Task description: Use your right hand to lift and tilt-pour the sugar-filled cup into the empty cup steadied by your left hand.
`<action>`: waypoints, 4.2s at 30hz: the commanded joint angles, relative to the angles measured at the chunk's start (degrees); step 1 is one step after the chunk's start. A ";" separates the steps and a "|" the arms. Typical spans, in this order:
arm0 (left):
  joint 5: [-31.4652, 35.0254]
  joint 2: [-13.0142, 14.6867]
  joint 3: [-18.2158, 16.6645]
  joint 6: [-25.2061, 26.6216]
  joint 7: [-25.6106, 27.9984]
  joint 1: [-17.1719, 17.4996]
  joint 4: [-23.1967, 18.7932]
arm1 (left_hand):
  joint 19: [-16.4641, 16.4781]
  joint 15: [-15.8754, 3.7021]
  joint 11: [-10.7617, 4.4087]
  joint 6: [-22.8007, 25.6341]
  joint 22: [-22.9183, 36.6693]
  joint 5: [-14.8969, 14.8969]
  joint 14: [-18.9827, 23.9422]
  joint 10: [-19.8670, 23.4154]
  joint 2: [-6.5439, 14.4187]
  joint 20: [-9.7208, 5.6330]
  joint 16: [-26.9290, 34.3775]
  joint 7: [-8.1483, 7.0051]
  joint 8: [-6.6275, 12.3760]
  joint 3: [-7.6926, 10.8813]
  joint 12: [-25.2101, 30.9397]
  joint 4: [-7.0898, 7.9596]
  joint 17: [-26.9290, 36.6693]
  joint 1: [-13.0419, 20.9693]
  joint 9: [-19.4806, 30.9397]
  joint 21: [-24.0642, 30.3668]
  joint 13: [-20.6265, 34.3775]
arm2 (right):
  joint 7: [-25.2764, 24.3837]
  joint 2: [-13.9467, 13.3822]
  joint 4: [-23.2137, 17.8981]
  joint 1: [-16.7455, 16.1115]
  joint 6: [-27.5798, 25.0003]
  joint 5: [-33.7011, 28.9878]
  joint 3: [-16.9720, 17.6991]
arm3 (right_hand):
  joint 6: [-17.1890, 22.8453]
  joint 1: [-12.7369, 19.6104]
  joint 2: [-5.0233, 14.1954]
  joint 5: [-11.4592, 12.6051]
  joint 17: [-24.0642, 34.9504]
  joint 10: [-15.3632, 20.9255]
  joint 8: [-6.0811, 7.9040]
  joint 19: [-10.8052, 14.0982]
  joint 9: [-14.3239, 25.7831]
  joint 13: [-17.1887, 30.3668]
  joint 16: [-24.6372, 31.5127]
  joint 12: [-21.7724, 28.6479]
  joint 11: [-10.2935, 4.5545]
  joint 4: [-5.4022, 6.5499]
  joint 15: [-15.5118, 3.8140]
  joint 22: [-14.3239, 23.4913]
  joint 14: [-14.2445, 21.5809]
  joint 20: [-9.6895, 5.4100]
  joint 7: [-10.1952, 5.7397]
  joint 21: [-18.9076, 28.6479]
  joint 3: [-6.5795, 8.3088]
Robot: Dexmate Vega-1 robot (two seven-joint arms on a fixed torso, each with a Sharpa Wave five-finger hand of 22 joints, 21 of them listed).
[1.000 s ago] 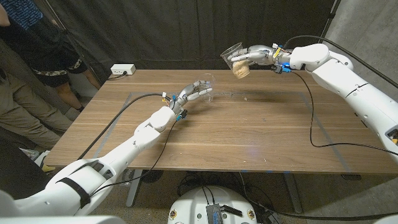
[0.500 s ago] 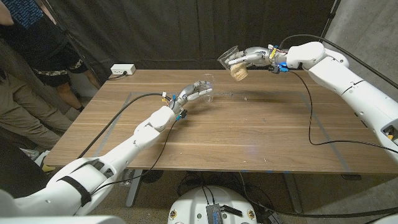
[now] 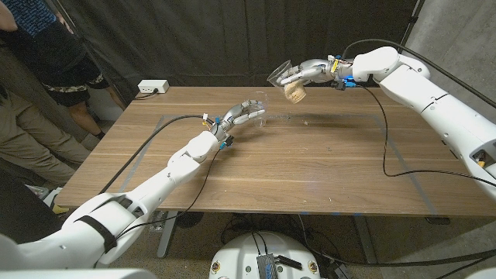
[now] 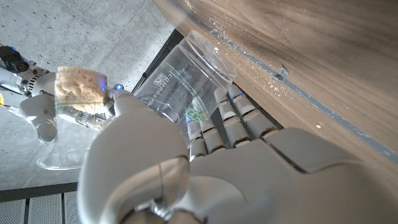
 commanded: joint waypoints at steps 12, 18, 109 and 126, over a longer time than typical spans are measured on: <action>-0.92 -1.53 0.62 -0.91 -2.71 -1.27 2.70 | 0.24 -7.35 -0.09 0.44 0.13 -0.24 0.67 0.59 -0.09 0.00 -0.30 0.24 0.42 -0.14 0.42 0.37 0.18 0.49 -0.04 0.60 0.20 | 6.03 1.00 1.75 3.83 -2.31 -5.73 -2.26 | 0.49 0.07 0.29 0.34 0.42 0.46 -0.33 -0.23 0.27 0.20 0.38 -0.03 -0.02 0.01 -9.60 0.01 0.67 -3.58 -0.15 0.33 0.44; -0.87 -1.31 0.70 -0.56 -2.95 -1.01 2.06 | 0.24 -7.32 -0.01 0.44 0.13 -0.32 0.65 0.46 -0.10 -0.01 -0.34 0.22 0.45 -0.15 0.40 0.41 0.23 0.50 -0.10 0.66 0.22 | 7.02 1.35 2.34 4.47 -2.07 -6.36 -2.67 | 0.57 0.12 0.34 0.35 0.50 0.50 -0.35 -0.22 0.30 0.26 0.44 -0.06 0.13 -0.01 -9.60 -0.01 0.76 -3.58 -0.12 0.35 0.49; -1.52 1.58 1.62 2.04 -5.46 1.50 -4.08 | -0.19 -7.43 -0.06 0.32 0.08 -1.00 0.73 0.81 -0.14 -0.57 -0.52 0.10 0.97 -0.23 0.78 0.99 0.67 0.70 -0.42 1.19 0.45 | 17.76 5.91 6.48 12.83 2.67 -19.26 -9.25 | 1.28 0.02 0.29 0.34 1.77 1.43 -0.78 -0.17 0.79 0.63 1.23 -0.88 0.12 0.02 -9.61 -0.16 1.59 -3.56 -0.34 0.62 0.57; -0.78 2.33 1.86 1.99 -5.42 1.59 -5.12 | -0.27 -7.41 -0.03 0.34 0.03 -1.10 0.75 0.71 -0.17 -0.53 -0.52 -0.06 1.06 -0.25 0.77 1.10 0.73 0.72 -0.50 1.25 0.48 | 19.06 6.21 5.81 13.70 3.60 -21.92 -10.28 | 1.30 0.05 0.24 0.37 1.97 1.71 -0.91 -0.20 0.90 0.66 1.22 -1.03 -0.22 -0.01 -9.61 -0.18 1.53 -3.53 -0.39 0.66 0.60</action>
